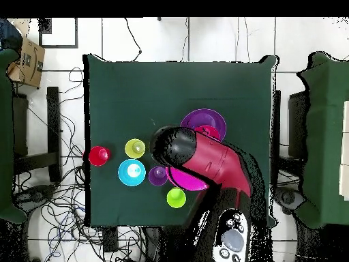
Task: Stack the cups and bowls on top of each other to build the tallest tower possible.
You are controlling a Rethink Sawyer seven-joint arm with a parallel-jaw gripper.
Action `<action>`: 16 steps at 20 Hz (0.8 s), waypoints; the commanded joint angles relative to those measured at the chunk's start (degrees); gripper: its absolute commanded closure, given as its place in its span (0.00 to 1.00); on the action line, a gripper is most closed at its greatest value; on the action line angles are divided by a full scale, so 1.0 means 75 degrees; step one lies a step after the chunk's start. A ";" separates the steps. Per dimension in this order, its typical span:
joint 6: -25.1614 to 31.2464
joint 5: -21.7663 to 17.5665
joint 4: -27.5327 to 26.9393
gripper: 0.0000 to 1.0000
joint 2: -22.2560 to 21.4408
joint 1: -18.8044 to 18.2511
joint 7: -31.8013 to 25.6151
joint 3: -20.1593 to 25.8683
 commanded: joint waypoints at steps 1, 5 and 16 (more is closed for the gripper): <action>0.0868 -0.0371 -0.0741 1.00 0.0061 -0.0293 0.0556 0.0252; 0.0544 -0.0378 -0.0806 1.00 0.0295 -0.0505 0.0342 0.0465; 0.0809 -0.0446 -0.1026 1.00 -0.0023 -0.0703 0.0199 0.0495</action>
